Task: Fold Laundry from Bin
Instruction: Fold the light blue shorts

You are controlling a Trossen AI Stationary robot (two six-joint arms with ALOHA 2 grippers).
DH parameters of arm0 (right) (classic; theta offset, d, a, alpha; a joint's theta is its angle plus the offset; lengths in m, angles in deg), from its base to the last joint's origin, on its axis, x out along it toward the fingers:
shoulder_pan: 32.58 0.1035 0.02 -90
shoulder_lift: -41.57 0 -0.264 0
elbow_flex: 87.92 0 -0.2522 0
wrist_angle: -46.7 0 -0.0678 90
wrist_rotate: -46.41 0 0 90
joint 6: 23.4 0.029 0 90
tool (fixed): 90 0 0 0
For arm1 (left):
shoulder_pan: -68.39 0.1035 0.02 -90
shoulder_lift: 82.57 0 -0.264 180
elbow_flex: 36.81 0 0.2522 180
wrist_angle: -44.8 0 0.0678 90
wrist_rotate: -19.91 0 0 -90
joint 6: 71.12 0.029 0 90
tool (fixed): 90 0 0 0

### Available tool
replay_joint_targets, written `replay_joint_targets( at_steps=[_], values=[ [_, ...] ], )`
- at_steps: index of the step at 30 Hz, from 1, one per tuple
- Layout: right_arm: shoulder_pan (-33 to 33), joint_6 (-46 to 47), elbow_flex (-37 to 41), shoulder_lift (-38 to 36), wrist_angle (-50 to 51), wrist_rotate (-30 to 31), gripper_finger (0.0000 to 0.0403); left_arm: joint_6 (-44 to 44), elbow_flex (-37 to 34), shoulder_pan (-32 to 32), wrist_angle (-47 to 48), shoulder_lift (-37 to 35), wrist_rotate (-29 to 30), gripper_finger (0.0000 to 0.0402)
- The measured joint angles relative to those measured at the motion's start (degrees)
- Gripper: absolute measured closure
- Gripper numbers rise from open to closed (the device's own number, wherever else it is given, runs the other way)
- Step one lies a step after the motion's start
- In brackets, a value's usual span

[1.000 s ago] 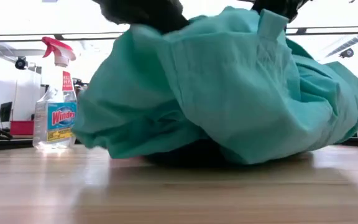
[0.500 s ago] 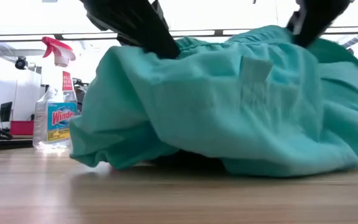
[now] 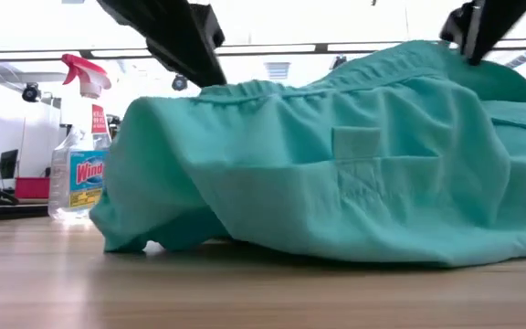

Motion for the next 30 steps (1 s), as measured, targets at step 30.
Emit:
replay_joint_targets(
  at_steps=[30],
  values=[
    [-20.2,-30.9,7.6,18.2,-54.9,0.4,0.0096,-25.3,-3.0,-12.3,12.9,-0.3,16.2,0.0249]
  ],
)
